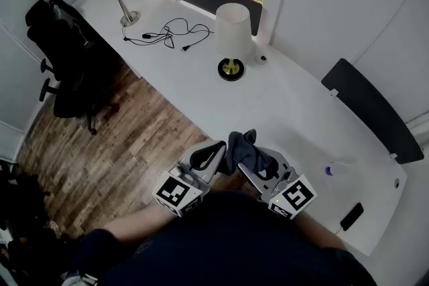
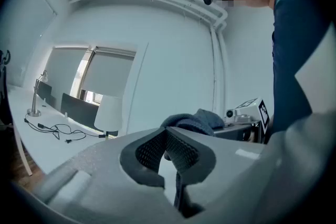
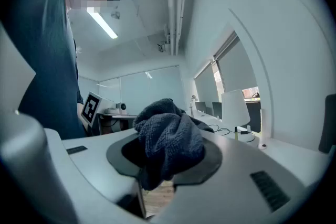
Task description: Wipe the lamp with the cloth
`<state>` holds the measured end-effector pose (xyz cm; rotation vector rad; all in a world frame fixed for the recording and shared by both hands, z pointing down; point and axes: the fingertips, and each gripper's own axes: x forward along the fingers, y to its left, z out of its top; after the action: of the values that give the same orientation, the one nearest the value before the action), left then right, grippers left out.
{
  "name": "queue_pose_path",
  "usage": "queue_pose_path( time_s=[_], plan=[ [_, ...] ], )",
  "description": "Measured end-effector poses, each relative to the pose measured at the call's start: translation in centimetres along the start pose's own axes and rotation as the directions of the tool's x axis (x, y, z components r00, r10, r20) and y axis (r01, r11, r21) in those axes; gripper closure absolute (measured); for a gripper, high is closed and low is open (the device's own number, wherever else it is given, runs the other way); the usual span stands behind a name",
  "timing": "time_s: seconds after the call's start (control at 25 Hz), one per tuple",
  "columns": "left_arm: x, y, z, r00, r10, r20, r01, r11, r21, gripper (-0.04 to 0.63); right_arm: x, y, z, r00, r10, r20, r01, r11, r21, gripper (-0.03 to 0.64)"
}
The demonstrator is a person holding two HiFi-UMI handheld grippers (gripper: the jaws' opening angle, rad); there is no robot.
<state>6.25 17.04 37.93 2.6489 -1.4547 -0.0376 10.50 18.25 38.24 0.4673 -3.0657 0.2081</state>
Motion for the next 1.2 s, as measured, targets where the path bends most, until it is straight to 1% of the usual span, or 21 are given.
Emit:
queue_pose_path(
  time_s=[0.24,0.4,0.56,0.72,0.88,0.96,1.04,1.16,1.2],
  plan=[
    [0.2,-0.3,0.3,1.0,0.01,0.006,-0.01,1.0,-0.014,0.589,-0.4,-0.1,-0.2,1.0,0.004,0.005,-0.004,1.0,0.002,0.488],
    [0.3,-0.5,0.2,1.0,0.013,0.0,-0.013,1.0,0.003,0.589,-0.6,-0.1,-0.2,1.0,0.011,0.009,-0.011,1.0,0.005,0.488],
    [0.4,-0.6,0.0,1.0,0.028,-0.007,-0.028,1.0,-0.004,0.589,-0.7,-0.3,-0.5,1.0,0.025,0.013,-0.025,0.999,0.027,0.488],
    [0.3,-0.4,-0.8,0.999,0.039,-0.023,-0.039,0.999,0.009,0.589,-0.5,-0.5,-1.2,0.999,0.046,0.007,-0.046,0.998,0.036,0.488],
    [0.4,1.2,-0.8,0.998,0.061,-0.022,-0.062,0.998,-0.029,0.589,0.6,-1.1,-1.7,0.999,0.041,-0.008,-0.041,0.998,0.058,0.488],
    [0.6,2.3,-0.8,0.999,0.05,-0.016,-0.051,0.998,-0.025,0.589,1.7,-1.6,-1.8,0.999,0.034,-0.021,-0.032,0.998,0.06,0.488],
    [0.9,3.7,-0.8,0.999,0.041,-0.011,-0.042,0.998,-0.039,0.589,3.1,-2.4,-1.8,0.999,0.022,-0.03,-0.02,0.998,0.053,0.488],
    [1.6,6.7,-0.3,1.0,0.029,-0.006,-0.03,0.998,-0.062,0.589,5.6,-3.8,-1.3,0.999,-0.011,-0.037,0.013,0.999,0.048,0.488],
    [1.9,7.7,0.0,1.0,0.017,-0.004,-0.017,0.998,-0.058,0.589,6.5,-4.3,-1.0,0.999,-0.022,-0.039,0.024,0.999,0.047,0.488]
  ],
)
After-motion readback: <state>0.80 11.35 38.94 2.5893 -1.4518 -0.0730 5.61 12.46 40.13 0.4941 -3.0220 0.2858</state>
